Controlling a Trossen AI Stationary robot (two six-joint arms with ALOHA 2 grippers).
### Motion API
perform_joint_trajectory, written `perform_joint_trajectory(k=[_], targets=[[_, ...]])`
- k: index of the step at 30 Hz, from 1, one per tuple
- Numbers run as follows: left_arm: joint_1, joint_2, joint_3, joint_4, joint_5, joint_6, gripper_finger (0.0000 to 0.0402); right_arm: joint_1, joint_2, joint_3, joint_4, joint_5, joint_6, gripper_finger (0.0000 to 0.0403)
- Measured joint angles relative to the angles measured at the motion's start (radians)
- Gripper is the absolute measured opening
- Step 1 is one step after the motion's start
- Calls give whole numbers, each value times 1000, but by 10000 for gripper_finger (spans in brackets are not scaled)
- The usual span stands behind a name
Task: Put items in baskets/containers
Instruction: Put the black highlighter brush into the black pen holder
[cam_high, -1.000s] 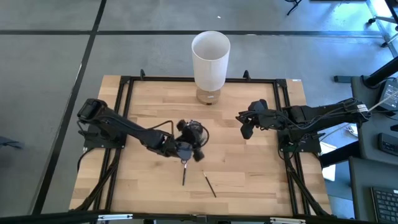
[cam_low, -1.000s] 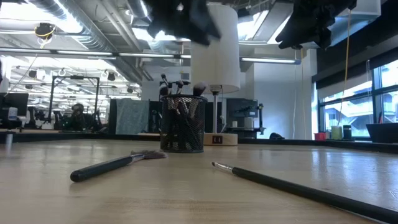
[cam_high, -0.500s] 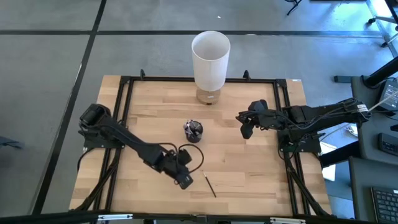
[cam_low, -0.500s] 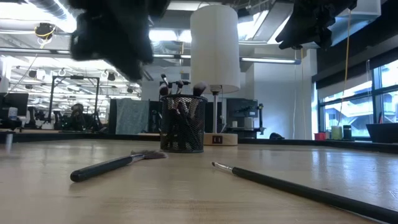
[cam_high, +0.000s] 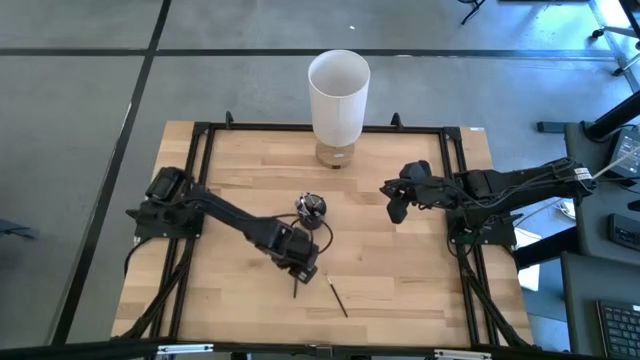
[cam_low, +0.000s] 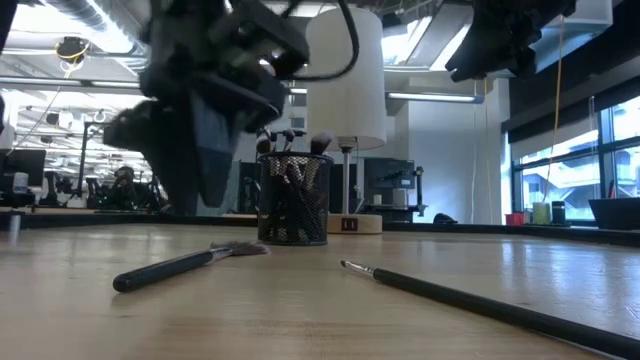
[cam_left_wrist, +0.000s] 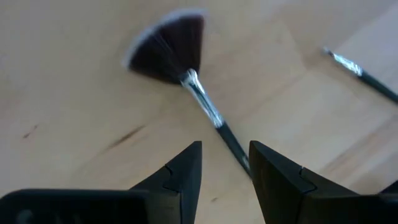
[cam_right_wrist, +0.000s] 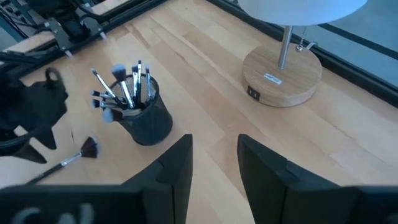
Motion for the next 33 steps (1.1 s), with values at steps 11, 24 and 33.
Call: perform_joint_trajectory(k=[11, 24, 33], targets=[[16, 4, 6, 4, -118, 10, 127, 0, 0, 0, -31, 0, 3, 126], [-71, 76, 6, 54, -266, -92, 127, 0, 0, 0, -34, 0, 19, 126], [-74, 136, 12, 48, -205, -71, 126, 0, 0, 0, -42, -2, 24, 126]])
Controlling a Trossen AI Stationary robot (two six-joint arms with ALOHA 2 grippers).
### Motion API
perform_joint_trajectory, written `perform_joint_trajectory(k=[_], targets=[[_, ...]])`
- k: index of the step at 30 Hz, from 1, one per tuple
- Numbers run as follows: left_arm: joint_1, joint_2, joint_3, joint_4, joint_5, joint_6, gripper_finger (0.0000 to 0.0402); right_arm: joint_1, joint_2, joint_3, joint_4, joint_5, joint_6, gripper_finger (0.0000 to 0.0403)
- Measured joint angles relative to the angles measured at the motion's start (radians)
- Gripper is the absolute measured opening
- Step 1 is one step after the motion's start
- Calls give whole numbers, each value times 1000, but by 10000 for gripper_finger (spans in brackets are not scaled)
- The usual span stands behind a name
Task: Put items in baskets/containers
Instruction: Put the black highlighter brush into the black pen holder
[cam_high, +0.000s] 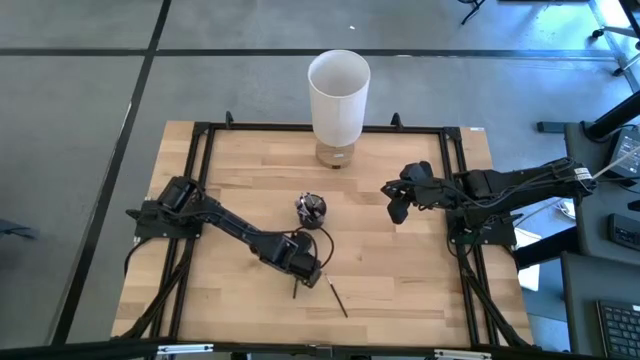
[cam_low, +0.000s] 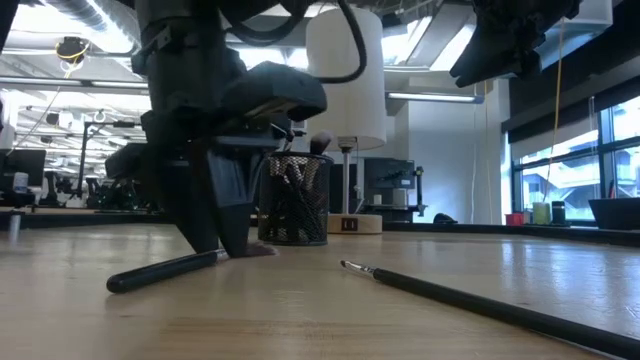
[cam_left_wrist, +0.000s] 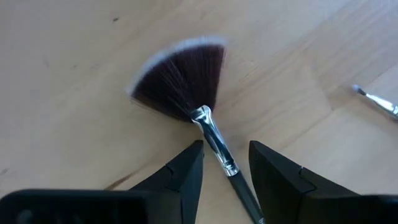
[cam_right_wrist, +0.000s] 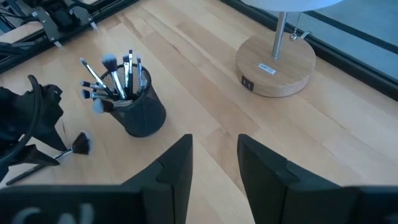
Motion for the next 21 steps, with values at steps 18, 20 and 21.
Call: perform_joint_trajectory(k=[18, 20, 21], targets=[[5, -6, 3, -155, 63, 205, 30, 0, 0, 0, -4, -6, 0, 126], [-1, -15, 23, -169, 40, 225, 38, 0, 0, 0, -4, -6, 0, 126], [-5, -18, 40, -174, 22, 238, 39, 0, 0, 0, -4, -6, 0, 126]])
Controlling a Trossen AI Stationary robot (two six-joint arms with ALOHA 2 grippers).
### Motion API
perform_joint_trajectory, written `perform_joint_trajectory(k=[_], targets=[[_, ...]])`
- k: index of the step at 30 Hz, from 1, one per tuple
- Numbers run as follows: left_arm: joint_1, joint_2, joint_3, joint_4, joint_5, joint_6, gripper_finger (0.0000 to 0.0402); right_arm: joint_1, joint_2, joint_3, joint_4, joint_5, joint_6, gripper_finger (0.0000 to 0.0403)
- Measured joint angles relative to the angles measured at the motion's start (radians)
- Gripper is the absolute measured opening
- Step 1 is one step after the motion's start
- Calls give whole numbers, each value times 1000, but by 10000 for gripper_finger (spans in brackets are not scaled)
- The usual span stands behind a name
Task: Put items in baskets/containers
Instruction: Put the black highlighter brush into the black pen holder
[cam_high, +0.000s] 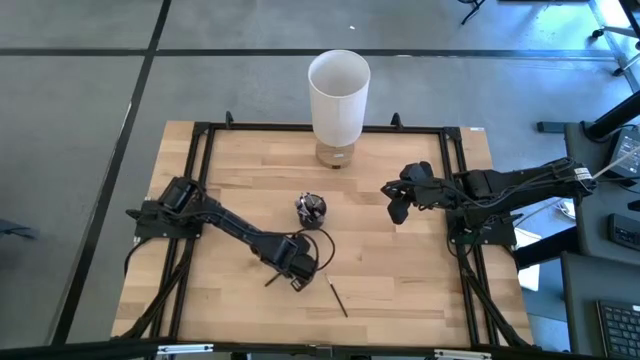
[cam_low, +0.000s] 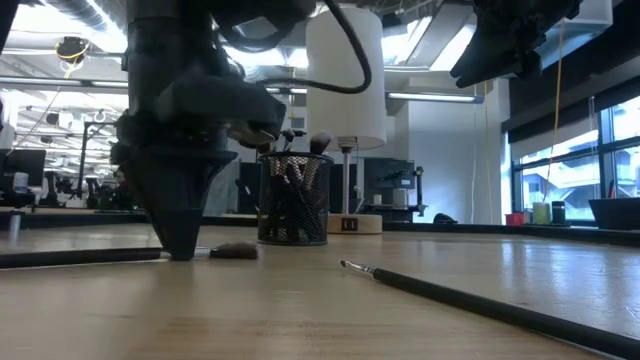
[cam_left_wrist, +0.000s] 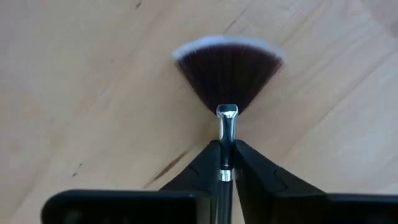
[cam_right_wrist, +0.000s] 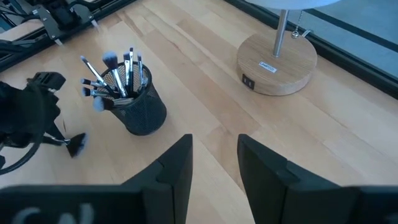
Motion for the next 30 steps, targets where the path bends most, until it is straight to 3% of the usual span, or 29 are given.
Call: perform_joint_trajectory(k=[4, 13, 18, 23, 30], targets=[[-28, -35, 88, -4, -157, 84, 32, 0, 0, 0, 0, 0, -3, 126], [-92, -105, 256, 38, -661, 305, 27, 0, 0, 0, 0, 0, 14, 126], [-88, -122, 290, 97, -941, 461, 27, 0, 0, 0, 0, 5, 17, 126], [-28, -124, 279, 168, -979, 571, 24, 0, 0, 0, 0, 7, 17, 126], [63, -115, 215, 246, -1030, 587, 25, 0, 0, 0, 1, 9, 13, 126]])
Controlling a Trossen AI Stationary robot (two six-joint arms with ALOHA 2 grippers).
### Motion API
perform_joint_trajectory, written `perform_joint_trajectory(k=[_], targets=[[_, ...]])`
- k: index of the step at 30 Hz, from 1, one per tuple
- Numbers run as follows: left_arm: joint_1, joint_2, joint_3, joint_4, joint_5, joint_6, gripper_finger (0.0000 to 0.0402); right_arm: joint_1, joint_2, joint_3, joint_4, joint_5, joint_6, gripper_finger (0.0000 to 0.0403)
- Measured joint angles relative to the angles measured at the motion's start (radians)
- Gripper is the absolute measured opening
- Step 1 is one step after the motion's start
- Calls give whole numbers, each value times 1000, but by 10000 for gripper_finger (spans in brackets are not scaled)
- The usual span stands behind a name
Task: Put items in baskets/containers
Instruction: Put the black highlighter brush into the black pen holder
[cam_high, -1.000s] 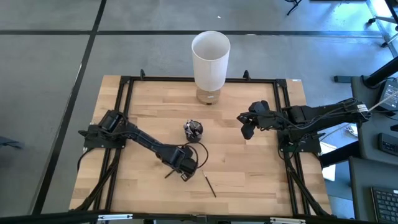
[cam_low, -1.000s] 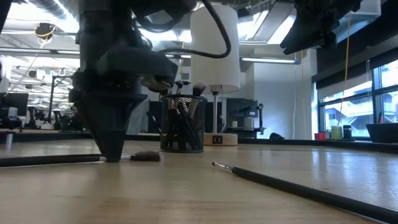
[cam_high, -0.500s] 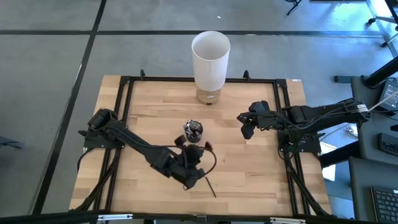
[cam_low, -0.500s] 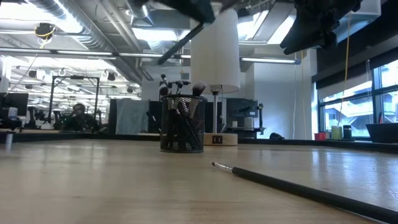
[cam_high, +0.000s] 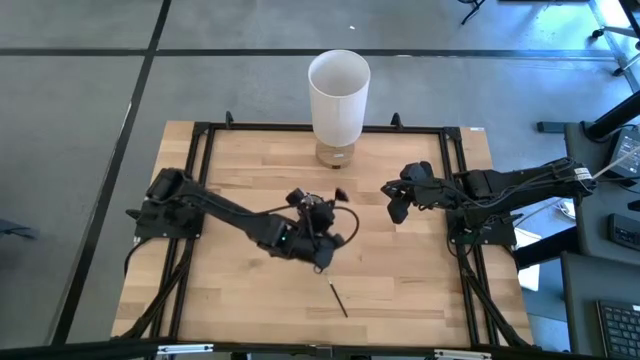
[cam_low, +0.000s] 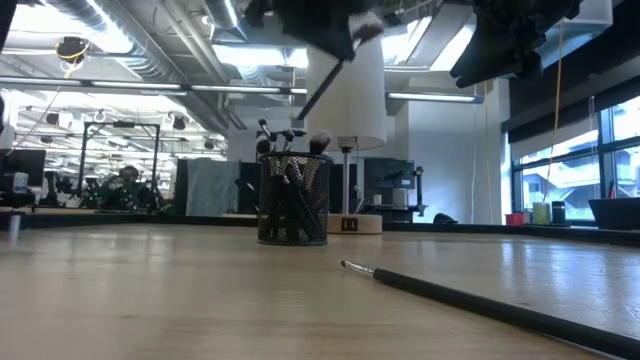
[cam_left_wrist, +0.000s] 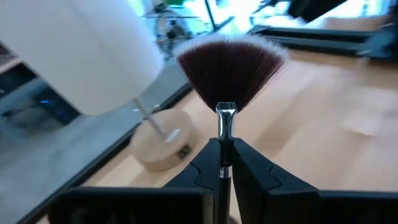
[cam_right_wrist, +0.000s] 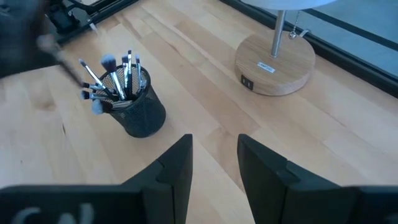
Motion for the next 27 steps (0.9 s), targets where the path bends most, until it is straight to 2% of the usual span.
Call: perform_joint_trajectory(k=[4, 10, 17, 27], targets=[[21, -1, -54, 48, -72, -33, 25, 0, 0, 0, 0, 0, -19, 126], [56, -6, -179, 229, -55, -37, 25, 0, 0, 0, 0, 0, -25, 126], [62, -7, -269, 508, -23, 105, 25, 0, 0, 0, 0, 0, -25, 126], [58, -7, -383, 817, -9, 244, 24, 0, 0, 0, 0, 0, -25, 126]])
